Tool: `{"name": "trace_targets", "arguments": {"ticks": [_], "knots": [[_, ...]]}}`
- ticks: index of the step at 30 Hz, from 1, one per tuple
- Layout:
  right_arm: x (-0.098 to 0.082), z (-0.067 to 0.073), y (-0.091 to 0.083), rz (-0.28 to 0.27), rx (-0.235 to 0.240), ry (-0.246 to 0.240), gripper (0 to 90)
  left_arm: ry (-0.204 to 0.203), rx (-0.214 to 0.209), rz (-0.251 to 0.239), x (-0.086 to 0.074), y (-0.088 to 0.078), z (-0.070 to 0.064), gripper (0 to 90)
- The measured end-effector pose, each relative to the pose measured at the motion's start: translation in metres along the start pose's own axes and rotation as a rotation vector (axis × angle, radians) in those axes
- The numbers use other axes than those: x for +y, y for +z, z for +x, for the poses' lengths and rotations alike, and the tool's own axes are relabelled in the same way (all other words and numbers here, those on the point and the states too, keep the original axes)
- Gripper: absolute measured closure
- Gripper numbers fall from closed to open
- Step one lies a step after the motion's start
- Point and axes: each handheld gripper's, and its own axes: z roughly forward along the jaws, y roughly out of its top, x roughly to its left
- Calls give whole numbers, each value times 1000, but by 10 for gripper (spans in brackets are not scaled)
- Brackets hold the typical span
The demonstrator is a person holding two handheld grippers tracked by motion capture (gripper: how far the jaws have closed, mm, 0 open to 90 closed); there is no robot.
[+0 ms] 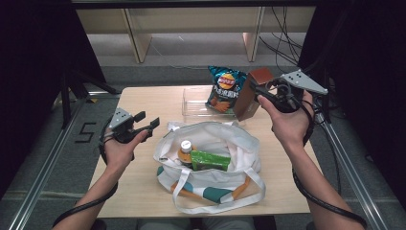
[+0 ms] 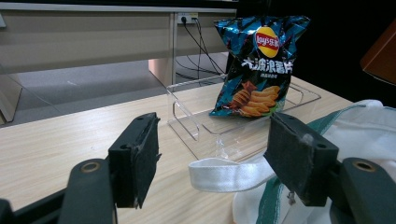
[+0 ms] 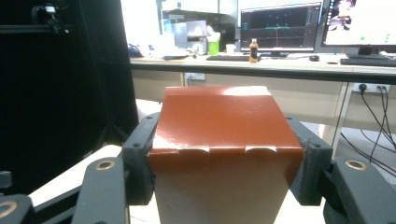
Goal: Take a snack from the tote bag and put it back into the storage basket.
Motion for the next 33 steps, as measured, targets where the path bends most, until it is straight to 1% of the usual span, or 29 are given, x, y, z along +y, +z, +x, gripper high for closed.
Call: {"name": "trace_targets", "arguments": {"ticks": [1,2,4,5,6,8,10,12,13,14,16,17,18,20,23,24,25,26,28,29,30,31,33], "knots": [[0,0,1,6,-6,8,394,-1,-1,2,0,0,0,334],[-1,-2,3,-2,-9,-4,394,-1,0,1,0,0,0,334],[-1,-2,5,0,-6,0,394,-6,0,1,-1,1,0,334],[-1,-3,5,2,-13,-12,394,-7,1,1,-1,1,0,334],[-2,-3,6,9,-13,5,394,-5,1,1,-1,1,0,334],[-2,-4,8,8,-18,2,394,-6,0,1,-1,1,-1,334],[-3,-6,10,0,-34,-8,394,-9,1,1,-1,1,-1,334],[-4,-7,12,-1,-38,-17,394,-9,1,1,-1,1,-1,334],[-5,-6,13,3,-41,2,394,-8,2,1,-1,1,-1,334],[-5,-7,15,-2,-42,-8,394,-5,2,1,-1,0,-1,334],[-6,-6,18,10,-42,12,394,-3,3,1,-1,0,0,334],[-7,-8,20,7,-39,-5,394,-2,3,2,-1,0,0,334],[-8,-8,22,8,-43,-4,394,-6,4,6,-1,0,0,334],[-9,-9,26,19,-43,11,394,-12,5,-2,0,0,0,334],[-9,-10,29,18,-48,4,394,-19,7,-4,1,0,0,334],[-10,-12,32,26,-47,1,394,-24,6,-5,1,-1,0,334],[-10,-12,32,26,-47,1,394,-20,6,-6,1,-1,1,334],[-11,-11,33,24,-49,13,394,-21,10,-6,1,-1,1,334],[-11,-13,35,31,-48,6,394,-25,10,-3,0,-1,2,334],[-12,-14,35,36,-54,4,394,-16,10,-2,0,-1,2,334],[-12,-14,36,39,-51,18,394,-20,9,-2,-1,-1,2,334],[-12,-17,38,40,-54,22,394,-17,8,-3,-1,-1,2,334],[-13,-18,39,40,-60,24,394,-21,8,-2,0,-1,1,334]]}}
